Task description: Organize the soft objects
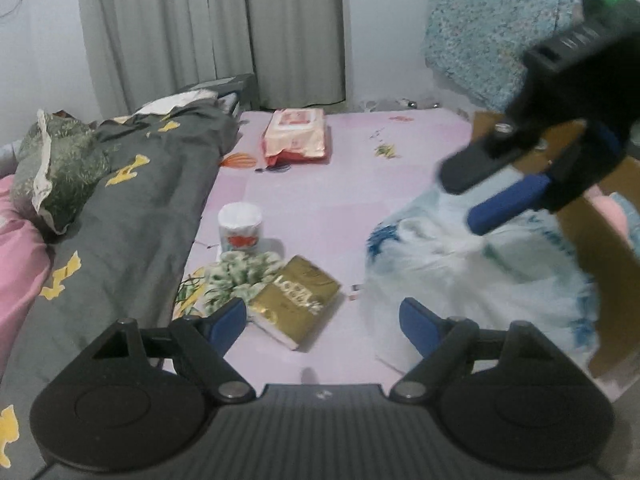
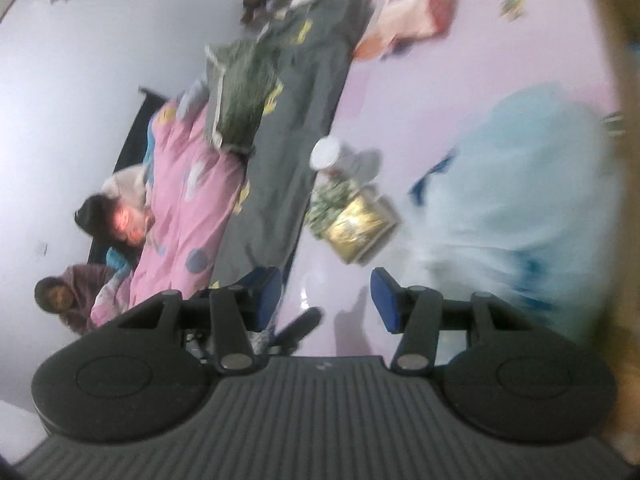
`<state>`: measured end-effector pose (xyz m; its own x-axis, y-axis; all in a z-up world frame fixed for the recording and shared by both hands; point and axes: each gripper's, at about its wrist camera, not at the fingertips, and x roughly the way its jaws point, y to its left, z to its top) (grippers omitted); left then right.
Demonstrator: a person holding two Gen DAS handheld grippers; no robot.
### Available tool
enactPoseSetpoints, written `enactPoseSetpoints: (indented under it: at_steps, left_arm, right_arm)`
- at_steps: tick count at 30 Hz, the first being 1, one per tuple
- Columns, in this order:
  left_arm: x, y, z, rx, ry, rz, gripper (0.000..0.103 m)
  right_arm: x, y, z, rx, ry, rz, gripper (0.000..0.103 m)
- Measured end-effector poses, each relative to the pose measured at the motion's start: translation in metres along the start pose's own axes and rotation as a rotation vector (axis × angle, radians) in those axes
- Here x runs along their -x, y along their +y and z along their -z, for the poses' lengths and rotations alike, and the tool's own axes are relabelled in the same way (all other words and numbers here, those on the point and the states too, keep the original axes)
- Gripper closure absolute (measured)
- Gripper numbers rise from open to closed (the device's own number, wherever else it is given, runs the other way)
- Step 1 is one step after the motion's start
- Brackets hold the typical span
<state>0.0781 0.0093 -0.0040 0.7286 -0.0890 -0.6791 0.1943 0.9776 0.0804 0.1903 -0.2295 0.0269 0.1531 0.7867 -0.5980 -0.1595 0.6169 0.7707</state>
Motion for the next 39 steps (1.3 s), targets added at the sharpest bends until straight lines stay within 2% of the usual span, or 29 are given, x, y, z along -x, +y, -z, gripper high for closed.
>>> enactPoseSetpoints:
  at_steps: [5,10,14,16,18,21,25,31,36,39]
  left_arm:
    - [-0.036,0.016,-0.002,-0.022,0.007,0.008,0.019]
    - [-0.080,0.036,-0.008,0.031,0.031,0.068,0.020]
    - [-0.102,0.035,-0.007,0.020,0.099,0.057,0.038]
    - [-0.101,0.033,-0.004,0.017,0.098,0.057,0.039]
    - [-0.095,0.032,0.000,0.033,0.098,0.078,0.047]
    - [-0.087,0.031,0.009,0.075,0.119,0.104,0.050]
    - [-0.073,0.028,0.021,0.110,0.127,0.109,0.050]
    - [-0.057,0.027,0.034,0.154,0.152,0.103,0.050]
    - [-0.038,0.027,0.045,0.153,0.166,0.114,0.045]
    - [-0.029,0.029,0.049,0.153,0.160,0.096,0.042]
  right_arm:
    - [-0.062,0.008,-0.035,-0.045,0.097,0.058,0.054]
    - [-0.109,0.006,-0.050,-0.099,0.151,0.109,0.052]
    - [-0.126,-0.001,-0.055,-0.128,0.158,0.126,0.052]
    - [-0.131,-0.004,-0.056,-0.131,0.157,0.139,0.052]
    - [-0.135,-0.008,-0.057,-0.133,0.158,0.148,0.052]
    - [-0.142,-0.012,-0.054,-0.129,0.163,0.173,0.052]
    - [-0.154,-0.015,-0.047,-0.117,0.177,0.192,0.052]
    - [-0.165,-0.008,-0.040,-0.086,0.194,0.170,0.049]
    - [-0.175,0.001,-0.034,-0.050,0.235,0.148,0.049]
    - [-0.176,0.005,-0.031,-0.033,0.248,0.145,0.049]
